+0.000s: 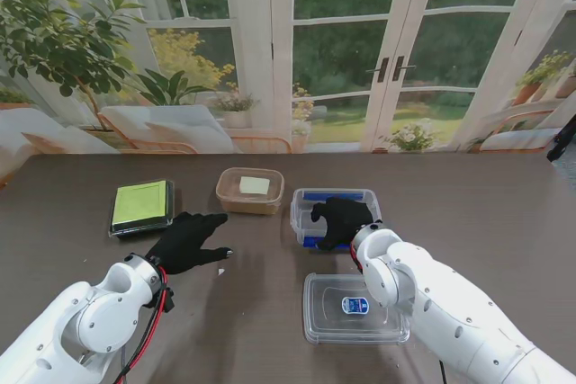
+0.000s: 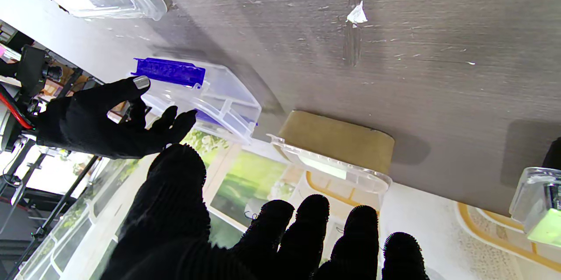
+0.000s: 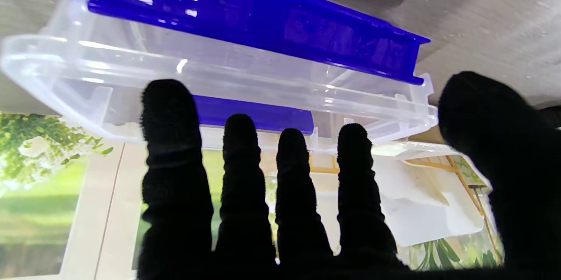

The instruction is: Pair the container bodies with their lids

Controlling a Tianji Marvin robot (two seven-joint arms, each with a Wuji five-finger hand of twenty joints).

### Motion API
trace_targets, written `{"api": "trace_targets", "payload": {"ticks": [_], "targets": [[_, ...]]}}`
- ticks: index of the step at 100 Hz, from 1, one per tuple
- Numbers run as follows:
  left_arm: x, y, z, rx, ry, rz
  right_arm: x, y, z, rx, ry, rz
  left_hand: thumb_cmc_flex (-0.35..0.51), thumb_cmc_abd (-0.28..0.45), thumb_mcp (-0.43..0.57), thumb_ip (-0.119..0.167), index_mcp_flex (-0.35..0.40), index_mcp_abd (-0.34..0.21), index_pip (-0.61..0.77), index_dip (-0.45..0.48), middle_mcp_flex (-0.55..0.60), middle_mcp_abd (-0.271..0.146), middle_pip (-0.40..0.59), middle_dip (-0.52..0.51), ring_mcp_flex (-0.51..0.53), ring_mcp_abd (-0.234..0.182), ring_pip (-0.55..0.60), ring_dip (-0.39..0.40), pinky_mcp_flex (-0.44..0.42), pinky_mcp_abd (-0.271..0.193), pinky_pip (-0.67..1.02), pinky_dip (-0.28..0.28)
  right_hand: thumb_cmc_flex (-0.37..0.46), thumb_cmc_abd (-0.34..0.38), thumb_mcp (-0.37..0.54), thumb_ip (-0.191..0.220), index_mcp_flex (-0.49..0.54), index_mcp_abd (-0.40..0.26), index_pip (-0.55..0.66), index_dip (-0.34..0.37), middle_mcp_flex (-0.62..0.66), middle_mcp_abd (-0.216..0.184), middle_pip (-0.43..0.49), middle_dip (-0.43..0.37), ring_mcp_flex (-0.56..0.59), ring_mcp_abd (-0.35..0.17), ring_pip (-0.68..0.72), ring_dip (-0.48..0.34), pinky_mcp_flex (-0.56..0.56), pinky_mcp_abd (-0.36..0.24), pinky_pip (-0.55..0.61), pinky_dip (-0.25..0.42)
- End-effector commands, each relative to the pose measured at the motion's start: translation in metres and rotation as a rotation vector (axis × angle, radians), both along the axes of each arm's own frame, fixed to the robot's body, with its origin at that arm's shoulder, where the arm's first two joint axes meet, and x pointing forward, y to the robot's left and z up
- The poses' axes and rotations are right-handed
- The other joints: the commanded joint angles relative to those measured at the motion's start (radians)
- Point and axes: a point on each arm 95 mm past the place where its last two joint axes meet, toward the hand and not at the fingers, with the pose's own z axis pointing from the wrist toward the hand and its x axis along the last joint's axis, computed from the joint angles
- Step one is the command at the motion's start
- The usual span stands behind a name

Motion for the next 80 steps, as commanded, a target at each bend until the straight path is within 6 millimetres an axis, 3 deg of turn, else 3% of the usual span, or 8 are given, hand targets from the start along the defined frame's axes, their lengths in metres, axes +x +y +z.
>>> {"api": "trace_targets", "payload": {"ticks": [1, 30, 59, 80], "targets": [[-0.001, -0.002, -0.001, 0.001, 0.017, -0.006, 0.0, 0.004, -0.005, -0.025, 0.009, 0.008, 0.013, 0.037, -0.018, 0.025, 0.001, 0.008, -0.012, -0.004, 0.009, 0.012, -0.004, -0.007, 0.003, 0.008, -0.016, -0.005, -0.025, 0.005, -0.01, 0.011, 0.021, -0.07, 0.066, -0.021, -0.007, 0.001, 0.014, 0.003, -0.026, -0.024, 0.001, -0.014, -0.018, -0.013, 0.007, -0.015, -0.608, -0.026, -0.057, -0.019], [-0.002, -0.001, -0.001, 0.001, 0.021, 0.0, 0.007, 0.011, -0.015, -0.048, -0.017, 0.012, 0.013, 0.038, -0.019, 0.025, 0.004, 0.008, -0.011, -0.004, 0.013, 0.011, -0.004, -0.007, 0.003, 0.009, -0.016, -0.005, -0.026, 0.005, -0.011, 0.012, 0.077, -0.161, 0.144, -0.037, 0.099, 0.034, 0.091, 0.036, 0.094, -0.047, 0.034, -0.007, 0.085, -0.016, 0.05, -0.005, -0.548, -0.026, -0.029, -0.024], [-0.003, 0.0, -0.001, 0.0, 0.022, 0.007, 0.012, 0.019, -0.027, -0.03, -0.011, 0.022, 0.013, 0.04, -0.019, 0.026, 0.005, 0.008, -0.011, -0.004, 0.018, 0.011, -0.003, -0.007, 0.005, 0.009, -0.016, -0.004, -0.026, 0.004, -0.011, 0.013, 0.138, -0.182, 0.195, -0.042, 0.181, 0.069, 0.123, 0.051, 0.254, -0.061, 0.05, 0.011, 0.253, -0.029, 0.103, 0.013, -0.426, -0.009, 0.05, -0.035], [-0.003, 0.0, -0.001, -0.001, 0.03, 0.006, 0.012, 0.023, -0.037, -0.04, 0.009, 0.05, 0.013, 0.043, -0.019, 0.026, 0.006, 0.007, -0.011, -0.005, 0.022, 0.011, -0.002, -0.006, 0.007, 0.008, -0.016, -0.004, -0.025, 0.005, -0.01, 0.013, 0.166, -0.169, 0.212, -0.04, 0.208, 0.074, 0.132, 0.056, 0.272, -0.049, 0.061, 0.024, 0.284, -0.032, 0.11, 0.02, -0.393, -0.01, 0.074, -0.045]]}}
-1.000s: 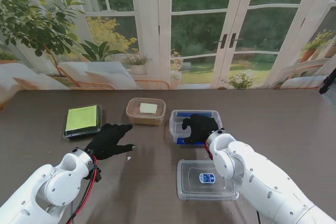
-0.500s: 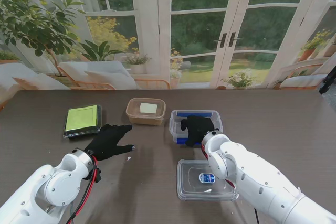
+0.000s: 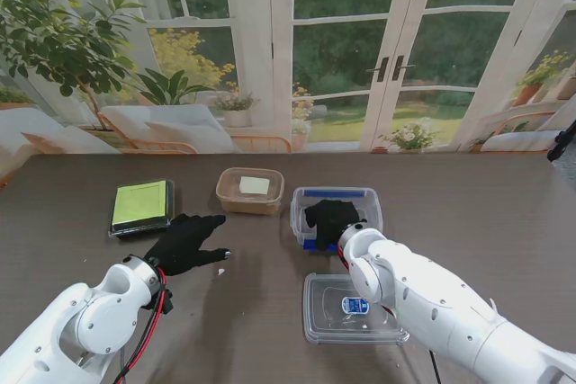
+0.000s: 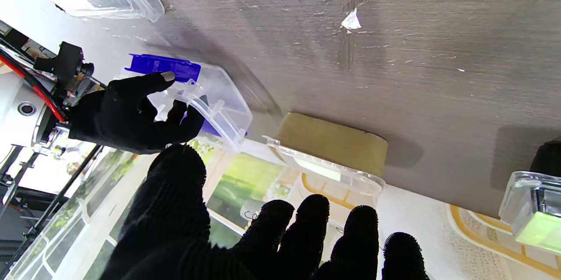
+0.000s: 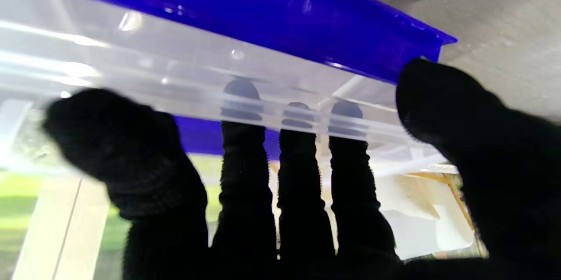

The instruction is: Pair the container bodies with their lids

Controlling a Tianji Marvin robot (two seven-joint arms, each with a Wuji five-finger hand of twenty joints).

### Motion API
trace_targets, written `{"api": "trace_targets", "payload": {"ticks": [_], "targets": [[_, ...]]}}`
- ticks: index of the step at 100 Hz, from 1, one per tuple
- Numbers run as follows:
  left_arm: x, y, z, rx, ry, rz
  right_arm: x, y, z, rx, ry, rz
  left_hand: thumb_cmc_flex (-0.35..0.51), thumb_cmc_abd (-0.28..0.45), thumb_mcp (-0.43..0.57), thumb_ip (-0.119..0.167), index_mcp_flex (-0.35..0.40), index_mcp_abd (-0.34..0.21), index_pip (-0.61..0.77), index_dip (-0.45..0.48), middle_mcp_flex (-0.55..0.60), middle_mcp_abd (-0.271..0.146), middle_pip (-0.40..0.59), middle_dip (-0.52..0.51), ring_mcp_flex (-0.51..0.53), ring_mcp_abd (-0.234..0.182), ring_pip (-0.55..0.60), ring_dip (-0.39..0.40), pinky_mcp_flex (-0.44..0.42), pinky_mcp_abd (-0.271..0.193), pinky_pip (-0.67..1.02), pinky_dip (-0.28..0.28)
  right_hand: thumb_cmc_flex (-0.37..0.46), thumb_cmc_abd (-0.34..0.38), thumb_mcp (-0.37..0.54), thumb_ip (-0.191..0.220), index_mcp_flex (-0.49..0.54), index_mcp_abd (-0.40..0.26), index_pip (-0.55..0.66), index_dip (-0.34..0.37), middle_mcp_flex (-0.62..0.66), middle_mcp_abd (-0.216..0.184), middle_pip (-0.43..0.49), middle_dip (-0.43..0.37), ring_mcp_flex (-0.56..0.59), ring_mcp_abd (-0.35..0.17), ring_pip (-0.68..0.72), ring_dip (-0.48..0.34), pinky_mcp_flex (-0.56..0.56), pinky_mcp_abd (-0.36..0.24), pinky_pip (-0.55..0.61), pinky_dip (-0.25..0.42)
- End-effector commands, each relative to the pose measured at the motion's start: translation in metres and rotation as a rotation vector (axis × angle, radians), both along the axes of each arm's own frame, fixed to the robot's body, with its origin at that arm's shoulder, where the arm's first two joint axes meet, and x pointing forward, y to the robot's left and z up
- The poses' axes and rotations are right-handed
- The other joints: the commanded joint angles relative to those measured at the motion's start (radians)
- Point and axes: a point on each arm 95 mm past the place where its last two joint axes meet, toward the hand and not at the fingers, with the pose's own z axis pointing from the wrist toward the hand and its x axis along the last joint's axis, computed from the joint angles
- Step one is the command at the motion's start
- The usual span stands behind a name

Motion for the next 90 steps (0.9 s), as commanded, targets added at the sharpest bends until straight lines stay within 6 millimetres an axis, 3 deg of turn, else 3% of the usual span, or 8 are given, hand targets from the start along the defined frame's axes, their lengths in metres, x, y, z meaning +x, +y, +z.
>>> {"api": "trace_targets", "payload": {"ticks": [1, 27, 34, 45, 66, 90], "targets": [[-0.0014, -0.0025, -0.0009, 0.0, 0.019, -0.009, -0.0068, 0.0038, -0.0155, -0.01, 0.04, 0.012, 0.014, 0.043, -0.019, 0.026, 0.006, 0.006, -0.011, -0.004, 0.021, 0.009, -0.002, -0.006, 0.008, 0.007, -0.015, -0.004, -0.025, 0.005, -0.01, 0.013, 0.025, -0.035, 0.108, -0.028, 0.023, 0.012, 0.019, 0.018, 0.032, -0.006, 0.026, 0.021, 0.035, -0.013, 0.019, 0.015, -0.843, -0.082, -0.127, -0.046], [-0.0025, -0.0024, -0.001, 0.001, 0.028, -0.003, -0.0016, 0.0074, -0.0196, -0.002, 0.017, 0.021, 0.014, 0.046, -0.019, 0.026, 0.005, 0.007, -0.011, -0.005, 0.02, 0.011, -0.003, -0.006, 0.006, 0.008, -0.017, -0.004, -0.026, 0.004, -0.011, 0.013, 0.072, 0.018, 0.14, -0.014, 0.103, 0.014, 0.045, 0.027, 0.129, -0.006, 0.032, 0.031, 0.104, -0.02, 0.036, 0.024, -0.796, -0.076, -0.099, -0.066], [-0.0027, -0.0026, -0.001, 0.001, 0.032, -0.002, -0.0005, 0.0083, -0.0185, 0.006, 0.003, 0.025, 0.014, 0.048, -0.019, 0.026, 0.005, 0.006, -0.011, -0.005, 0.02, 0.012, -0.003, -0.006, 0.005, 0.008, -0.017, -0.004, -0.027, 0.003, -0.011, 0.013, 0.103, 0.01, 0.142, -0.129, 0.125, 0.002, 0.112, -0.107, 0.191, -0.008, 0.011, 0.058, 0.146, -0.028, 0.042, 0.035, -0.773, -0.076, -0.075, -0.098], [-0.0028, -0.0028, -0.0012, 0.002, 0.038, -0.001, -0.0007, 0.0087, -0.0169, 0.024, -0.015, 0.035, 0.014, 0.05, -0.02, 0.026, 0.003, 0.006, -0.012, -0.005, 0.018, 0.012, -0.003, -0.007, 0.002, 0.007, -0.019, -0.005, -0.028, 0.001, -0.011, 0.014, 0.144, 0.008, 0.143, -0.178, 0.153, -0.008, 0.212, -0.2, 0.284, -0.007, -0.015, 0.083, 0.228, -0.038, 0.067, 0.052, -0.72, -0.077, -0.05, -0.107], [-0.0034, -0.0027, -0.0016, 0.002, 0.044, 0.001, -0.003, 0.0059, -0.0147, 0.036, -0.02, 0.056, 0.015, 0.057, -0.02, 0.026, 0.003, 0.006, -0.013, -0.006, 0.017, 0.016, -0.003, -0.007, -0.008, 0.005, -0.024, -0.007, -0.031, 0.002, -0.011, 0.015, 0.182, 0.041, 0.168, -0.172, 0.22, -0.024, 0.306, -0.265, 0.41, -0.004, -0.035, 0.116, 0.354, -0.046, 0.11, 0.083, -0.616, -0.086, -0.006, -0.109], [-0.0036, -0.0021, -0.0023, 0.003, 0.047, 0.003, -0.0089, 0.0026, -0.0138, 0.073, -0.02, 0.076, 0.015, 0.06, -0.02, 0.026, 0.002, 0.005, -0.013, -0.006, 0.016, 0.018, -0.004, -0.007, -0.009, 0.004, -0.026, -0.01, -0.033, 0.001, -0.012, 0.015, 0.231, 0.058, 0.175, -0.174, 0.298, -0.045, 0.354, -0.249, 0.491, 0.004, -0.007, 0.158, 0.443, -0.044, 0.202, 0.15, -0.522, -0.116, 0.022, -0.111]]}}
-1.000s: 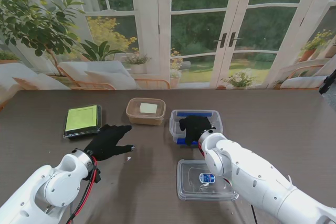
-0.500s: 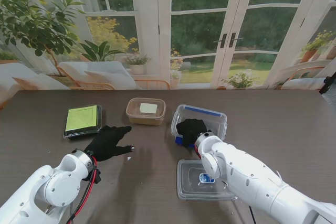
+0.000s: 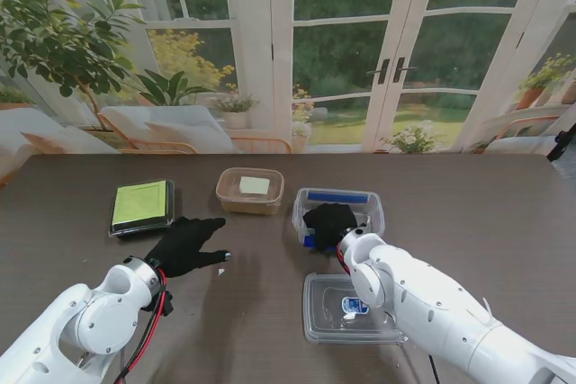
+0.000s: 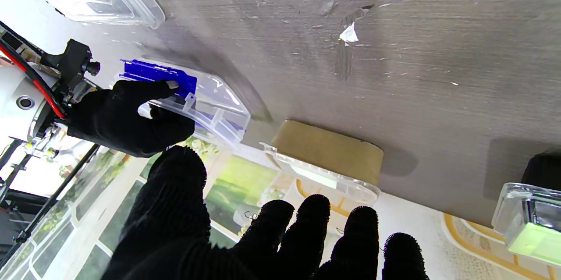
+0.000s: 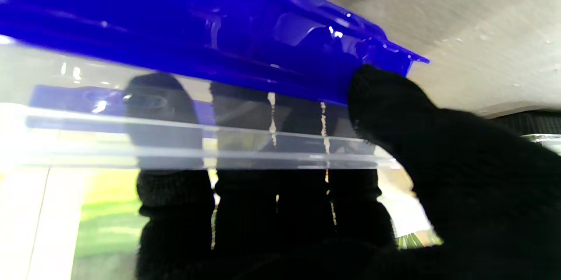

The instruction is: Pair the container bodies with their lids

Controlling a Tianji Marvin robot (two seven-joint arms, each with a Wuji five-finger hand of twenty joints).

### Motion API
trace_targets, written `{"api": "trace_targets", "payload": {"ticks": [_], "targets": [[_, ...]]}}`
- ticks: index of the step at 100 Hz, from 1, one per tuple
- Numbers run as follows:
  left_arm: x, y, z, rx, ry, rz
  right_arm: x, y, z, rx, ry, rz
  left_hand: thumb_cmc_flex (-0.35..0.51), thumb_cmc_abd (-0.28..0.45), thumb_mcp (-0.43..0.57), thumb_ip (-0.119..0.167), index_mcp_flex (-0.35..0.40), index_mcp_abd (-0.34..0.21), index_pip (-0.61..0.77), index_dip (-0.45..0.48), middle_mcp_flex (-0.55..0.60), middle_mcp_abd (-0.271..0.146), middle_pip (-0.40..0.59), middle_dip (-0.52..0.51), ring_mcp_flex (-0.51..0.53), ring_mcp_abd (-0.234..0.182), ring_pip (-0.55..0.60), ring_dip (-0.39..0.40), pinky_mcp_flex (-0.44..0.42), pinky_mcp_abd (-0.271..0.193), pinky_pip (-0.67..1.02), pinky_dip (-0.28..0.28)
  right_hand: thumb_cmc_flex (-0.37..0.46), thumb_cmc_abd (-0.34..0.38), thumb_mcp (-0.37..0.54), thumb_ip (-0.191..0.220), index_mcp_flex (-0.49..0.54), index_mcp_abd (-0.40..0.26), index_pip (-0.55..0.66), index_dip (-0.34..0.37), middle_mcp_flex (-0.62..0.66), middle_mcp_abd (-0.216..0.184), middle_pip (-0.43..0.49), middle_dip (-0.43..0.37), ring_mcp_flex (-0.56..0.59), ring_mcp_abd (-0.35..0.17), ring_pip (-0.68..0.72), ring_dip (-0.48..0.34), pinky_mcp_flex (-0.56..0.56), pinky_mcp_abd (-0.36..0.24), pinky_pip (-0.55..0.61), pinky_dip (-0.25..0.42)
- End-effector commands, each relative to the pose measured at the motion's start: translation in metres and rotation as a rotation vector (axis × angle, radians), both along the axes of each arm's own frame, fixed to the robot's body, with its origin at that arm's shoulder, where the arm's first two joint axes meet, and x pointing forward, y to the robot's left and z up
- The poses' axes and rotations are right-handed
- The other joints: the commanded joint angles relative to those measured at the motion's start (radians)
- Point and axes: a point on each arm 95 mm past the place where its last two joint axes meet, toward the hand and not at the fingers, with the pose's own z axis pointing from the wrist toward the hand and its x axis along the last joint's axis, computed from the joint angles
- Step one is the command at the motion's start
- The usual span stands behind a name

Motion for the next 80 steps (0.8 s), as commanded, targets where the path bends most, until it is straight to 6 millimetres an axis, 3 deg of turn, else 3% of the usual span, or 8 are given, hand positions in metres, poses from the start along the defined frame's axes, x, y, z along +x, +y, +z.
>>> {"api": "trace_targets", "payload": {"ticks": [1, 49, 80], "targets": [[-0.002, -0.001, -0.001, 0.0, 0.017, -0.006, -0.007, 0.003, -0.003, 0.0, 0.014, 0.022, 0.014, 0.048, -0.02, 0.025, 0.002, 0.005, -0.013, -0.006, 0.014, 0.011, -0.004, -0.007, -0.009, 0.003, -0.015, -0.009, -0.03, 0.0, -0.012, 0.015, 0.066, 0.031, 0.109, 0.003, 0.056, -0.048, 0.093, 0.025, 0.041, 0.001, 0.031, 0.037, 0.09, -0.02, 0.106, 0.058, -0.235, -0.037, 0.043, -0.016], [-0.004, 0.0, -0.002, 0.001, 0.024, -0.001, -0.038, 0.011, -0.005, 0.094, 0.042, 0.098, 0.013, 0.055, -0.022, 0.025, -0.001, 0.002, -0.015, -0.006, 0.01, 0.008, -0.005, -0.008, -0.012, 0.0, -0.016, -0.01, -0.03, -0.002, -0.014, 0.013, 0.073, 0.048, 0.111, -0.001, 0.057, -0.064, 0.127, 0.075, 0.042, 0.013, 0.077, 0.079, 0.092, -0.025, 0.196, 0.093, -0.211, -0.051, 0.045, -0.009], [-0.006, 0.002, -0.002, 0.0, 0.025, 0.007, -0.052, 0.031, -0.008, 0.093, 0.024, 0.184, 0.013, 0.058, -0.022, 0.025, -0.003, 0.002, -0.016, -0.007, 0.007, 0.008, -0.005, -0.009, -0.014, 0.0, -0.017, -0.01, -0.029, -0.003, -0.016, 0.009, 0.068, 0.051, 0.112, -0.003, 0.053, -0.065, 0.127, 0.076, 0.04, 0.008, 0.077, 0.076, 0.091, -0.023, 0.194, 0.087, -0.213, -0.055, 0.042, -0.007]]}}
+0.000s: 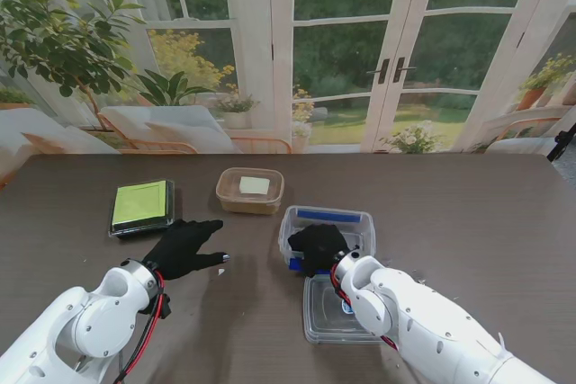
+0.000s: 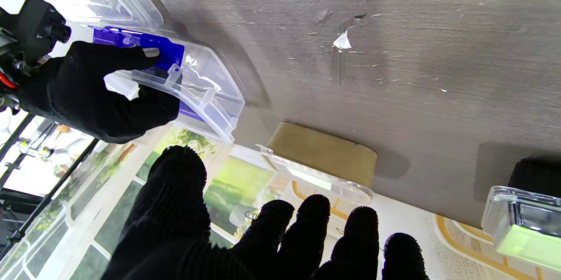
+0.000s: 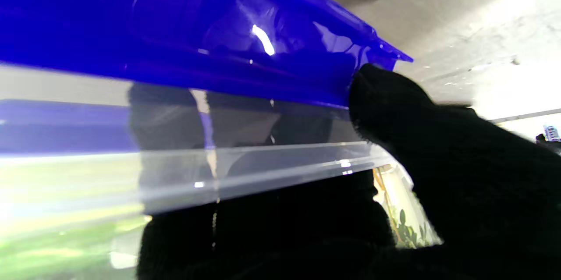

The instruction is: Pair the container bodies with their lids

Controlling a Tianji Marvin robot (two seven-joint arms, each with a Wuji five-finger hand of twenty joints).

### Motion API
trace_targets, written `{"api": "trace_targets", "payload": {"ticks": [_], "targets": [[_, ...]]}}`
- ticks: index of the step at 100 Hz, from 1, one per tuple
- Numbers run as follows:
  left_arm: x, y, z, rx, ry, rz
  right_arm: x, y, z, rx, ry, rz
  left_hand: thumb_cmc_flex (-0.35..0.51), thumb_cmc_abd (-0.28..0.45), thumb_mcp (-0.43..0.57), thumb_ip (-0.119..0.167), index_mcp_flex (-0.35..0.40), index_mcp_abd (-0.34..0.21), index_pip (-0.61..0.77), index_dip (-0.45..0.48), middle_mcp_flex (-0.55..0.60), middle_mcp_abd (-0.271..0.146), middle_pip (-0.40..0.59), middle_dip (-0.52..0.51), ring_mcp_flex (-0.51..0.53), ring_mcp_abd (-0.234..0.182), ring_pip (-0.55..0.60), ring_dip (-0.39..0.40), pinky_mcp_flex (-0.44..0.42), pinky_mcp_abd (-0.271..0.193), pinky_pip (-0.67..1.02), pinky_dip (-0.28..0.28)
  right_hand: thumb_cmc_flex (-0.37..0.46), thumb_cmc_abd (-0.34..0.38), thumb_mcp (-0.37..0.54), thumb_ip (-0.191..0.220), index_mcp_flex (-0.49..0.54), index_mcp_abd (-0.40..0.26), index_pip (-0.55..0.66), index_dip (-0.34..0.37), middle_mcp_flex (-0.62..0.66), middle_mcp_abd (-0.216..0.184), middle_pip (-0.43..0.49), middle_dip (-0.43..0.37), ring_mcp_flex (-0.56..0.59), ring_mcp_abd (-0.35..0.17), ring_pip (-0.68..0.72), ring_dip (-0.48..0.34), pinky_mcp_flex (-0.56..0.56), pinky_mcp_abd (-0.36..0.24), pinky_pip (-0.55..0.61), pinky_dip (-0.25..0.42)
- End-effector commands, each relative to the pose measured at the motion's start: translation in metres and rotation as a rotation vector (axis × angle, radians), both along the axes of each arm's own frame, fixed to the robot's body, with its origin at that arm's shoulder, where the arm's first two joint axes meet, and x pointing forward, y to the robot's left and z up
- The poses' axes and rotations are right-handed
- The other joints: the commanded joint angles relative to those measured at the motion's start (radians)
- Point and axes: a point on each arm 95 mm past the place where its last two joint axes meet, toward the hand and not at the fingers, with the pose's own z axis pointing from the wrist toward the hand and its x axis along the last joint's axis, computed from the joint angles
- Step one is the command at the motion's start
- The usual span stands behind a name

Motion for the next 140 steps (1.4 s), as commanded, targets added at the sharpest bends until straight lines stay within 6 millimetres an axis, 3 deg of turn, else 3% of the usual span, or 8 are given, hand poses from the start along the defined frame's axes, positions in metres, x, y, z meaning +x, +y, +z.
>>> {"api": "trace_targets", "payload": {"ticks": [1, 45, 140], "targets": [[-0.002, -0.001, -0.001, 0.0, 0.016, -0.005, -0.005, 0.014, 0.001, 0.005, 0.004, 0.033, 0.013, 0.059, -0.022, 0.025, -0.003, 0.003, -0.015, -0.007, 0.007, 0.006, -0.005, -0.009, -0.014, -0.002, -0.017, -0.009, -0.028, -0.003, -0.016, 0.009, 0.068, 0.052, 0.113, 0.015, 0.052, -0.112, 0.109, 0.047, 0.026, 0.003, 0.024, 0.012, 0.07, -0.024, 0.041, 0.014, -0.214, -0.031, 0.041, -0.007], [-0.004, 0.0, -0.001, -0.005, 0.02, 0.002, -0.011, 0.044, 0.01, 0.013, -0.024, 0.096, 0.014, 0.061, -0.022, 0.025, -0.003, 0.004, -0.016, -0.007, 0.006, 0.009, -0.005, -0.01, -0.018, -0.002, -0.018, -0.01, -0.027, -0.004, -0.02, 0.002, 0.064, 0.052, 0.112, 0.014, 0.05, -0.114, 0.111, 0.044, 0.025, 0.0, 0.024, 0.007, 0.07, -0.027, 0.037, 0.011, -0.215, -0.032, 0.04, -0.005], [-0.009, 0.003, -0.002, -0.017, 0.034, 0.021, -0.021, 0.085, 0.002, 0.044, -0.009, 0.124, 0.016, 0.066, -0.023, 0.024, -0.005, 0.001, -0.017, -0.008, -0.001, 0.008, -0.007, -0.011, -0.024, -0.006, -0.019, -0.011, -0.026, -0.006, -0.024, -0.01, 0.06, 0.054, 0.108, 0.014, 0.044, -0.115, 0.107, 0.037, 0.017, -0.004, 0.018, 0.001, 0.066, -0.025, 0.013, 0.004, -0.23, -0.038, 0.034, -0.006]]}}
